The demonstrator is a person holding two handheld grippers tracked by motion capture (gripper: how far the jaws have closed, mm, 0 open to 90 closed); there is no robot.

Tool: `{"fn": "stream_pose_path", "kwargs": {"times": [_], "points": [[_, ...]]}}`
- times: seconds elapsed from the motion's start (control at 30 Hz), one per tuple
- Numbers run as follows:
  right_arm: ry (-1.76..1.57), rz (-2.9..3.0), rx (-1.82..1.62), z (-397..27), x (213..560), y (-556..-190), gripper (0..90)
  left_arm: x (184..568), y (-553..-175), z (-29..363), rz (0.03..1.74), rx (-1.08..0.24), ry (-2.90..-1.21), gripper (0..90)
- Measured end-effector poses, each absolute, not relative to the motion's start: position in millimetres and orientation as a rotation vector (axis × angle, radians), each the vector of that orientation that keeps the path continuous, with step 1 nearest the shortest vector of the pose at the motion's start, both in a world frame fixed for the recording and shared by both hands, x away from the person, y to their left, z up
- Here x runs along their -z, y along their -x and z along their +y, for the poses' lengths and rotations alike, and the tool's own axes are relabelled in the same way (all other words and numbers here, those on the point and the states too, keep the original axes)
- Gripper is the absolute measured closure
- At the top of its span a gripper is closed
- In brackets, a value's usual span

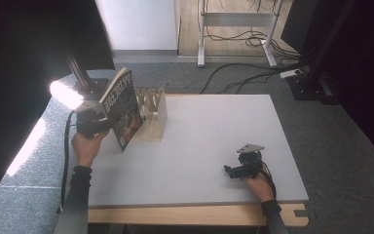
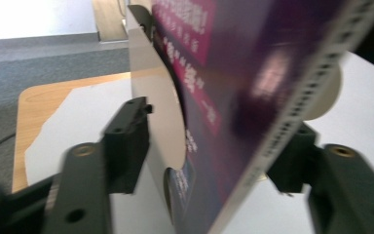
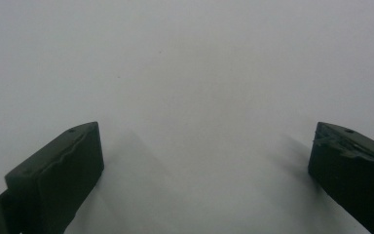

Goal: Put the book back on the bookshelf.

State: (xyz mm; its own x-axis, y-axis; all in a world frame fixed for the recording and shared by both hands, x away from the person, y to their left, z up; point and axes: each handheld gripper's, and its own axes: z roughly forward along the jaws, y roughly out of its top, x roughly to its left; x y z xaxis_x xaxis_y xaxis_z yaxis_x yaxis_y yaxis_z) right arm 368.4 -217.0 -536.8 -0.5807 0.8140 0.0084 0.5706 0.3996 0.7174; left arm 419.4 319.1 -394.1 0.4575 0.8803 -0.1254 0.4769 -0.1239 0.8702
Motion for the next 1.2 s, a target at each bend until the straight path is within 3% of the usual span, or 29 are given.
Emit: {"fn": "stream_pose_path", "kwargs": {"times": [0.07, 0.27, 0.57, 1.2], "points": [[-1.199, 2.317, -0.985, -217.0, 536.8, -368.3, 0.0, 390.8, -414.0, 321.3, 1.146, -0.54, -1.77, 26.8], [-1.198, 2.318, -0.986, -217.0, 536.8, -368.3, 0.0, 386.3, -400.7, 325.3, 1.122, -0.525, -1.804, 13.5], [-1.198, 2.317, -0.985, -216.9, 536.7, -368.4, 0.0, 385.5, -374.8, 325.0, 1.06, -0.511, -1.883, 2.0], [-1.198, 2.316, -0.985, -216.7, 536.5, -368.5, 0.0, 399.6, -345.4, 287.5, 0.904, -0.455, -1.942, 0.0]]}}
